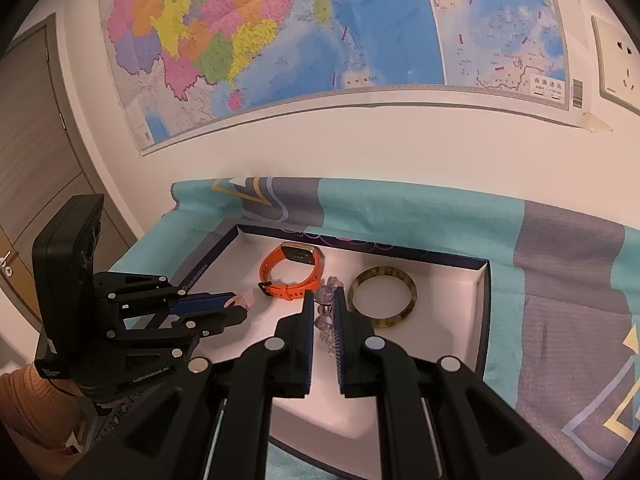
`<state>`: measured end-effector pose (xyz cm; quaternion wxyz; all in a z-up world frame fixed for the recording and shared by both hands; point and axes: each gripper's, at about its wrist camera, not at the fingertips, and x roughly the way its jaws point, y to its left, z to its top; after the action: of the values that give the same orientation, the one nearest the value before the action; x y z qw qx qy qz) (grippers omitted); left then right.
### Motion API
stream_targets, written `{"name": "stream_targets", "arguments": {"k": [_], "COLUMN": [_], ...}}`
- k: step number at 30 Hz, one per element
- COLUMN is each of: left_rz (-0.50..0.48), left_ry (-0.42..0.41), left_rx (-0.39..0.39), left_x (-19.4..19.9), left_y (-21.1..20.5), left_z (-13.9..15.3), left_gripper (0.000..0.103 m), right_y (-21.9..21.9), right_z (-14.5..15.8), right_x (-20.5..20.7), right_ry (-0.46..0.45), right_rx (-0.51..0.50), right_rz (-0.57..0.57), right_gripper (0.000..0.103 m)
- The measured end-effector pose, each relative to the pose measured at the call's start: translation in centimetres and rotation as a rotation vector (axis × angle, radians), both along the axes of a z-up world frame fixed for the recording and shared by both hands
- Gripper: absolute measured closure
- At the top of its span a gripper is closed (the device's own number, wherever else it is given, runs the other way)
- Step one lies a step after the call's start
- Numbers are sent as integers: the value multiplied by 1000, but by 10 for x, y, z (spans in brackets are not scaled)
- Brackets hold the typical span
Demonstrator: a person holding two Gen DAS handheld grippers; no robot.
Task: Organize jewelry
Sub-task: 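Carry the hair tie with the left tool while the right tool carries the crystal bracelet into the box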
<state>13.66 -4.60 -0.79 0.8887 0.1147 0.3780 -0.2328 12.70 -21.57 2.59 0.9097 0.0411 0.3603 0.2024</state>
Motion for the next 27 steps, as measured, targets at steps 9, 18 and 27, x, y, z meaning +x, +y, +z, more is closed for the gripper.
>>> {"name": "stream_targets", "arguments": {"k": [9, 18, 27], "left_rz": [5, 11, 17], "left_ry": [16, 44, 64], "left_rx": [-3, -7, -8], "left_x": [5, 11, 17], "left_y": [-2, -3, -5], "left_z": [-4, -11, -16], "left_gripper": [90, 90, 90], "right_y": [1, 2, 0], "right_z": [-3, -8, -13], "right_x": [4, 8, 12], "right_ry": [12, 23, 35], "right_rx": [0, -4, -9], "right_rz": [0, -4, -10], "right_gripper": [95, 95, 95]}}
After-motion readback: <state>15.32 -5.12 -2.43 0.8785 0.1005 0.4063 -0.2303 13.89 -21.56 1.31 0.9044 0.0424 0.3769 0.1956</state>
